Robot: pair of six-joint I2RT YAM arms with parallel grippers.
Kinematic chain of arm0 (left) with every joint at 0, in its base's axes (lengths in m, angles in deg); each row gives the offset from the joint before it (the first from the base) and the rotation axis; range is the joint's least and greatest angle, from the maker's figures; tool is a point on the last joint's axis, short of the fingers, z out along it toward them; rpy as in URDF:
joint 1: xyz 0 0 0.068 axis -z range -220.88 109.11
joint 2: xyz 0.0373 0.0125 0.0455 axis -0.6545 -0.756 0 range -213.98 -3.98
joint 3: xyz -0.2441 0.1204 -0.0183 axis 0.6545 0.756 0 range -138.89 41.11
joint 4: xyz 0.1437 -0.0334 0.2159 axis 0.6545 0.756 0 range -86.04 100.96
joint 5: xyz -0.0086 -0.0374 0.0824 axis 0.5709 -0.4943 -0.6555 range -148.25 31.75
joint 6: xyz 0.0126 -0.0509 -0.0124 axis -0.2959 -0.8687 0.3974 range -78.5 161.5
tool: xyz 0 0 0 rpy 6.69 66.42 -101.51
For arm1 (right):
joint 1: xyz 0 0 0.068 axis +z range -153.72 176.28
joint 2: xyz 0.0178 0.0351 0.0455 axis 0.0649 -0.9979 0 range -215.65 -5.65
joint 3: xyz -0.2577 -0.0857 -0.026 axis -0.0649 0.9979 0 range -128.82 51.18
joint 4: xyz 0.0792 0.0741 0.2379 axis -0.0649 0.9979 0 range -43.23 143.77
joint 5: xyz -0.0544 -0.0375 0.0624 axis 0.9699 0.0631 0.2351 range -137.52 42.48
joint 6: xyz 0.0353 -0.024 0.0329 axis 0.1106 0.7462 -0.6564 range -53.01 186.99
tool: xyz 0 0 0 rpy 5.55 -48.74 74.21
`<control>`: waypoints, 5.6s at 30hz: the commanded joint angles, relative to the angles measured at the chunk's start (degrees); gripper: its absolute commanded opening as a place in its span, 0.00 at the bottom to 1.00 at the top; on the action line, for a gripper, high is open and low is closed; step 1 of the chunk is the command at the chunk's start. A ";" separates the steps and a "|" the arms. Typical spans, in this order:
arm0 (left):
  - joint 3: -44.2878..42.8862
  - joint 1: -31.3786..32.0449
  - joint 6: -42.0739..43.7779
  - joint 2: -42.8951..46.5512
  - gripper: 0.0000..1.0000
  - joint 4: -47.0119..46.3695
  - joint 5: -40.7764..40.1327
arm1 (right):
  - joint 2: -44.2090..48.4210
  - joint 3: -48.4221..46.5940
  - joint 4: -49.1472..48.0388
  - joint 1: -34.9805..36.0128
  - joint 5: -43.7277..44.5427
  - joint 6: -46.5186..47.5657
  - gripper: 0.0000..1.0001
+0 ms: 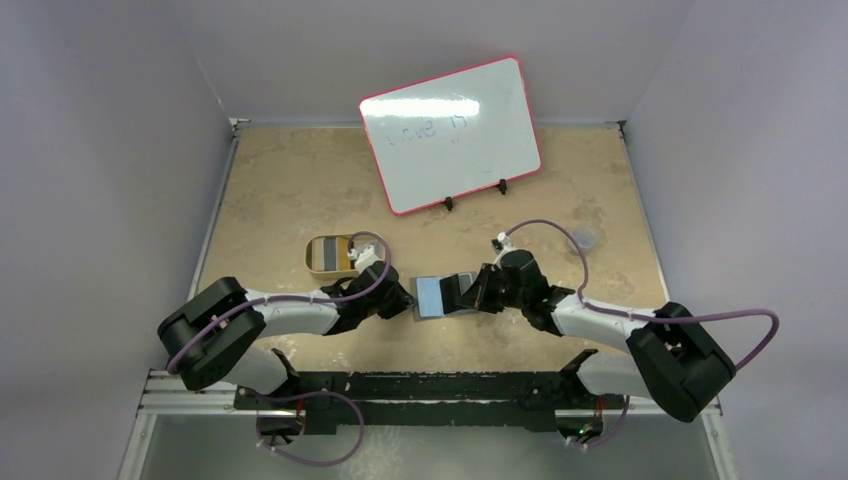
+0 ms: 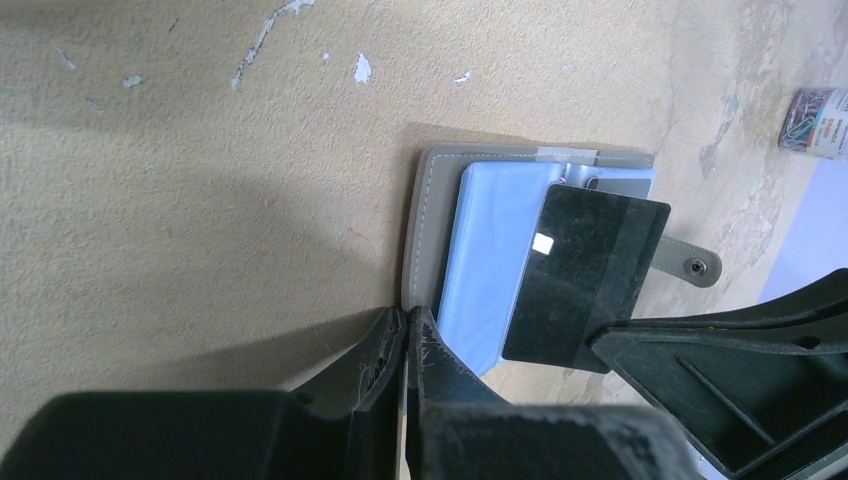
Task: Put the credit cards into the card holder
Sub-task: Insert the credit card into the card holder.
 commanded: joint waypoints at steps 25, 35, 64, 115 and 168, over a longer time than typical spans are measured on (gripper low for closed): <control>1.95 0.49 0.01 -1.76 0.00 4.90 -2.04 | -6.95 1.94 -8.61 0.20 -4.69 -0.65 0.00; 1.78 0.63 0.30 -1.38 0.00 6.06 -2.52 | -3.92 0.75 -2.98 0.09 -2.94 -0.26 0.00; -0.50 0.97 3.29 -0.81 0.00 7.61 -3.26 | -13.07 -4.36 -0.39 0.07 -7.19 6.33 0.00; -1.60 1.77 5.12 0.73 0.00 6.44 -2.91 | -14.26 -14.19 -1.06 3.48 -8.34 11.54 0.34; -4.29 1.68 8.55 7.55 0.21 1.16 1.71 | -7.90 -9.75 9.95 3.39 8.24 6.78 0.25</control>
